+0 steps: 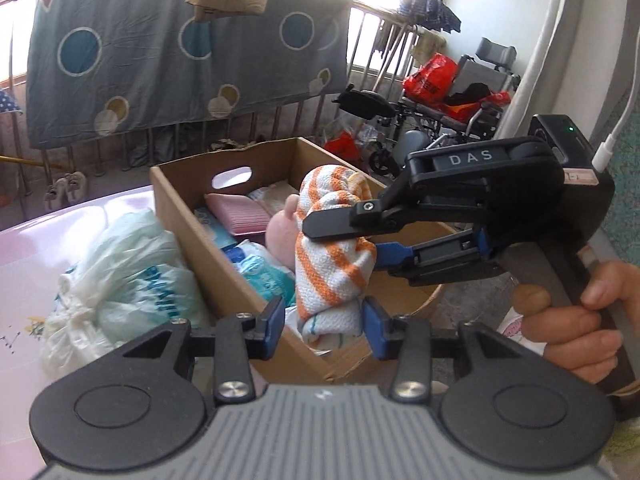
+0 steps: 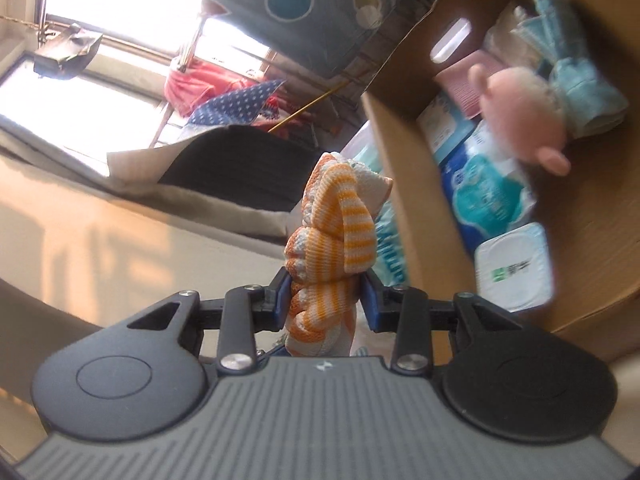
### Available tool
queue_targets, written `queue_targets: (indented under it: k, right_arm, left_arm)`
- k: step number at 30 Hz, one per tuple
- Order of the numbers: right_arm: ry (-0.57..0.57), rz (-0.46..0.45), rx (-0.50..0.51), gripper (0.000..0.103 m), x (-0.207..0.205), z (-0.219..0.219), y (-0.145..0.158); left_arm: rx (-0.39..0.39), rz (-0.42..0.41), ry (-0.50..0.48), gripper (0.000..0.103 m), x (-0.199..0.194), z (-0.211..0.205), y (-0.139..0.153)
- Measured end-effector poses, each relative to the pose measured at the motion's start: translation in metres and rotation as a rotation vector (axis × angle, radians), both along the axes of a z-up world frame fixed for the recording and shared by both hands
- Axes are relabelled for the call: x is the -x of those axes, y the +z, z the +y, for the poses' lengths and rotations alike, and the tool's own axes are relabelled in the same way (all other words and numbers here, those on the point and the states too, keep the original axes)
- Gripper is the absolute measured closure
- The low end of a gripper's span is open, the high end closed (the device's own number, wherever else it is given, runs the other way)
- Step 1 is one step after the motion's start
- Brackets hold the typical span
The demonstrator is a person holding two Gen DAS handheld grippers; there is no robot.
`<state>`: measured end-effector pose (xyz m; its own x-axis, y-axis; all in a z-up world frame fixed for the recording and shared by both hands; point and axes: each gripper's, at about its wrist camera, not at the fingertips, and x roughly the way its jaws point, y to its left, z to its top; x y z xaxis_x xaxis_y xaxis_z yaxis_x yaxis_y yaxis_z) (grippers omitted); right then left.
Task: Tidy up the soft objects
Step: 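Carry the sock bundle over the box with the right gripper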
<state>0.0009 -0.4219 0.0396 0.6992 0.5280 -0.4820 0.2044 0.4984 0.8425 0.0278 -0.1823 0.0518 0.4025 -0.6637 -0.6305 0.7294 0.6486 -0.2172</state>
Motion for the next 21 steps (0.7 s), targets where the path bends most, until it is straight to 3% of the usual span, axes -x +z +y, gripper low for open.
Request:
queue_targets:
  k: [4, 10, 17, 21]
  right_arm:
    - [-0.068, 0.022, 0.059, 0.069, 0.016, -0.048, -0.003]
    - [-0.084, 0.105, 0.314, 0.069, 0.003, -0.096, -0.003]
    - [0.071, 0.306, 0.764, 0.066, -0.043, -0.097, -0.025]
    - [0.139, 0.378, 0.910, 0.062, -0.056, -0.084, -0.038]
  left_arm:
    - [-0.021, 0.024, -0.041, 0.055, -0.001, -0.028, -0.013]
    - [-0.061, 0.040, -0.011, 0.055, -0.014, -0.029, -0.027]
    - [-0.077, 0.058, 0.074, 0.055, -0.031, 0.004, -0.030]
    - [-0.080, 0.066, 0.109, 0.055, -0.037, 0.018, -0.032]
